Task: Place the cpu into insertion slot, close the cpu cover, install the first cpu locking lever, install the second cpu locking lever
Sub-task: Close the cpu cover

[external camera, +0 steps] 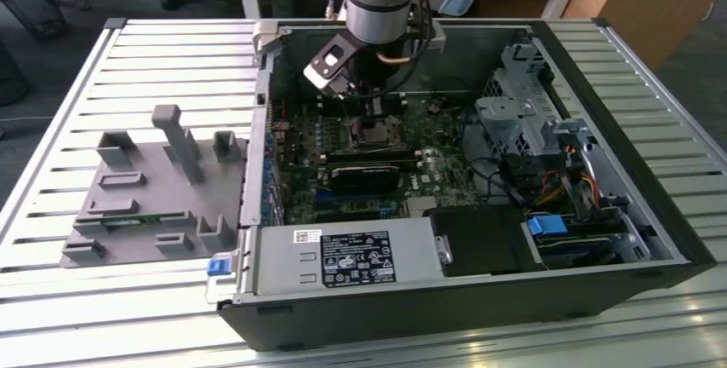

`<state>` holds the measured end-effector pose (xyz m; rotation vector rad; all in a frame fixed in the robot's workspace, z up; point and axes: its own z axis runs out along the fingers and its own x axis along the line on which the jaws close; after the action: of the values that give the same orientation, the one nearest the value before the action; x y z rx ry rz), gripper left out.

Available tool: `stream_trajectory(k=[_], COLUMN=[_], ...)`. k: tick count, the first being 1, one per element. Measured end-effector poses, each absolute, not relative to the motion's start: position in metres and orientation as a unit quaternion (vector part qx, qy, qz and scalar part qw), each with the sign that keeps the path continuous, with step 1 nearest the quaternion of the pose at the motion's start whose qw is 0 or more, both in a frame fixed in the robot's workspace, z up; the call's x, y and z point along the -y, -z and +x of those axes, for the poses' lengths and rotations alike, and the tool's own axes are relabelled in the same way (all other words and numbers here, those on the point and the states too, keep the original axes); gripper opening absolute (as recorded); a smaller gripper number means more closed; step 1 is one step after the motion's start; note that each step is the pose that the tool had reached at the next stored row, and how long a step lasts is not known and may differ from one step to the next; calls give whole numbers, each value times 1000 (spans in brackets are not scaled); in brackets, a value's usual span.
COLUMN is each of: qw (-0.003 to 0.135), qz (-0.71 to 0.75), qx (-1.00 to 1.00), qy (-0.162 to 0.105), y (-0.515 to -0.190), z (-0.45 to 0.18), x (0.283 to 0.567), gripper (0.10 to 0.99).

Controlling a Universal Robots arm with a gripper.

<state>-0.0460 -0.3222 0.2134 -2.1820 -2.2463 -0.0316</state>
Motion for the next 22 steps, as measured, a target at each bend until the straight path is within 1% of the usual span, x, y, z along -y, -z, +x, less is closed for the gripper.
stream_trajectory(k=[22], qw=[5], qz=[-697], qx=[717], qy=[9], y=[-200], z=[-52], x=[321], gripper=[106])
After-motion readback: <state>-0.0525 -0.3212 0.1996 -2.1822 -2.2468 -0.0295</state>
